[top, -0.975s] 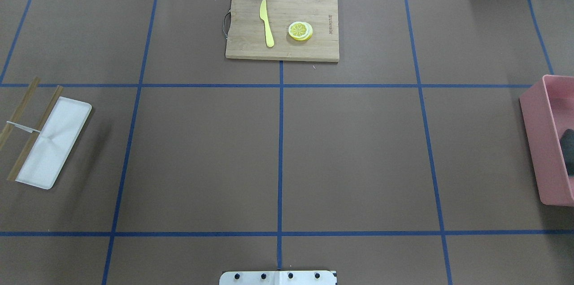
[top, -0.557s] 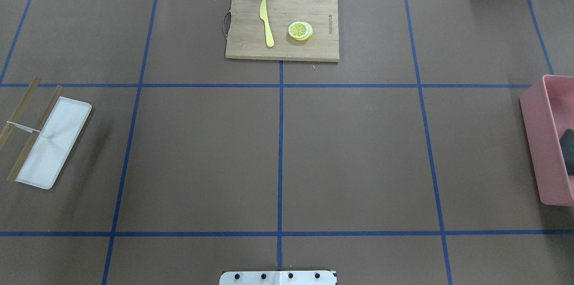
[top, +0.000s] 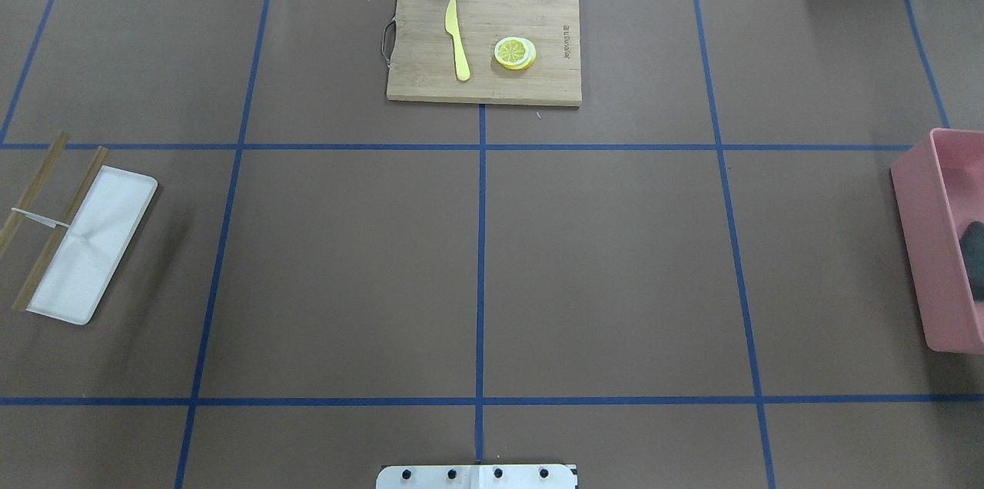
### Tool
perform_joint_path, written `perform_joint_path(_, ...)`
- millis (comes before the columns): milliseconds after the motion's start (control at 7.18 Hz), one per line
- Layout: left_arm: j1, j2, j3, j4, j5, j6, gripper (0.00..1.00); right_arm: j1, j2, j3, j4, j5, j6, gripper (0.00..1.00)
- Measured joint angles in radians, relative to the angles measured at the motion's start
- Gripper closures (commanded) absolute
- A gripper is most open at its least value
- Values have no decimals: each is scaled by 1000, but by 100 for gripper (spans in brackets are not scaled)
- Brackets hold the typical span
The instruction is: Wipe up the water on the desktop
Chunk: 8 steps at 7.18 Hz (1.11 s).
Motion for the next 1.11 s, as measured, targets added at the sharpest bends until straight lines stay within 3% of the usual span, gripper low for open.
perform_joint_path(1114,0,7,33,-8,-7,3,1,10,10,10,-4,1,-3,0)
